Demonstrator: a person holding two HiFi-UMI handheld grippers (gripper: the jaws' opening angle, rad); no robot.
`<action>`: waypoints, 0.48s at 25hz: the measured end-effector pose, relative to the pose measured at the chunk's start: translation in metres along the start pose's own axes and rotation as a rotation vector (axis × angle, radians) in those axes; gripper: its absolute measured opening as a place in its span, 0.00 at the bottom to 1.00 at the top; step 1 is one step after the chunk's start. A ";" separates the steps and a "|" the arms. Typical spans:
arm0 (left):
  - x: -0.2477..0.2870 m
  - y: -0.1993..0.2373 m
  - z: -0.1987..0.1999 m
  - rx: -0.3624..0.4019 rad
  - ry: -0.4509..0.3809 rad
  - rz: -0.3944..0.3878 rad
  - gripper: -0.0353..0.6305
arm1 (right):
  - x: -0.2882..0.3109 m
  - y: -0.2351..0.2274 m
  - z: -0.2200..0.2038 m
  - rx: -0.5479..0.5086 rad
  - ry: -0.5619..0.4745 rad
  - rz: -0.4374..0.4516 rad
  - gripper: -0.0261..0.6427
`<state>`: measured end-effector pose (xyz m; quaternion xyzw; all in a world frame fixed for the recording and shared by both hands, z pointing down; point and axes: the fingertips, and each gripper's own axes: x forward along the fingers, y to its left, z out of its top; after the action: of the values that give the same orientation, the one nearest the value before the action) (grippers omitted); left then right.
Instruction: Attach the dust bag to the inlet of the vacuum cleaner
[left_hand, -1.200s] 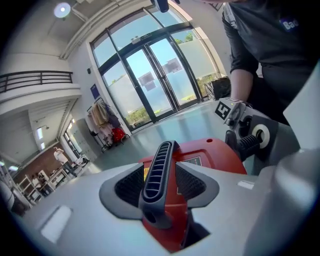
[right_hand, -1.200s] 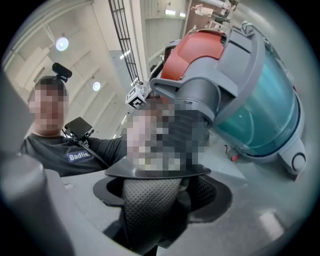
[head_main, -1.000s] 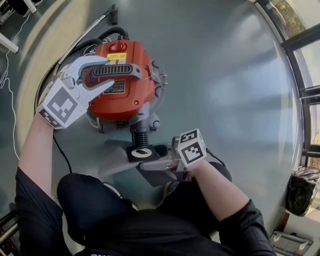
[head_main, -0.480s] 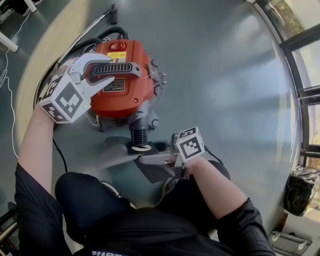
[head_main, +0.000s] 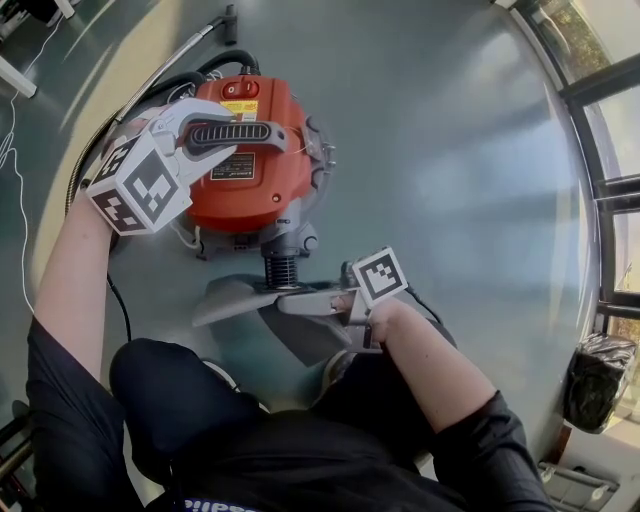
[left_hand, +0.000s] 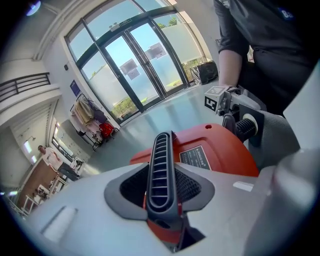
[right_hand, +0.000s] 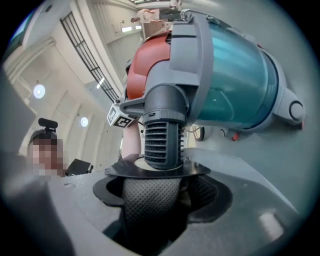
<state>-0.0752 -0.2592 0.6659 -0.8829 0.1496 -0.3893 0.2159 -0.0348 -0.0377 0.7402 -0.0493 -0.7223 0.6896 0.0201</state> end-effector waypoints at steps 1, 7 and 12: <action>0.000 0.000 0.000 0.000 0.001 -0.002 0.26 | 0.000 -0.001 0.001 0.022 -0.001 0.003 0.50; 0.000 0.000 0.000 -0.006 -0.001 0.003 0.25 | 0.002 0.000 0.003 0.047 0.024 0.017 0.50; 0.001 0.000 0.001 -0.008 -0.005 0.011 0.26 | -0.005 -0.002 0.002 0.047 0.036 0.005 0.50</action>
<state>-0.0741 -0.2597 0.6661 -0.8838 0.1554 -0.3855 0.2148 -0.0305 -0.0402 0.7426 -0.0634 -0.7053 0.7053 0.0325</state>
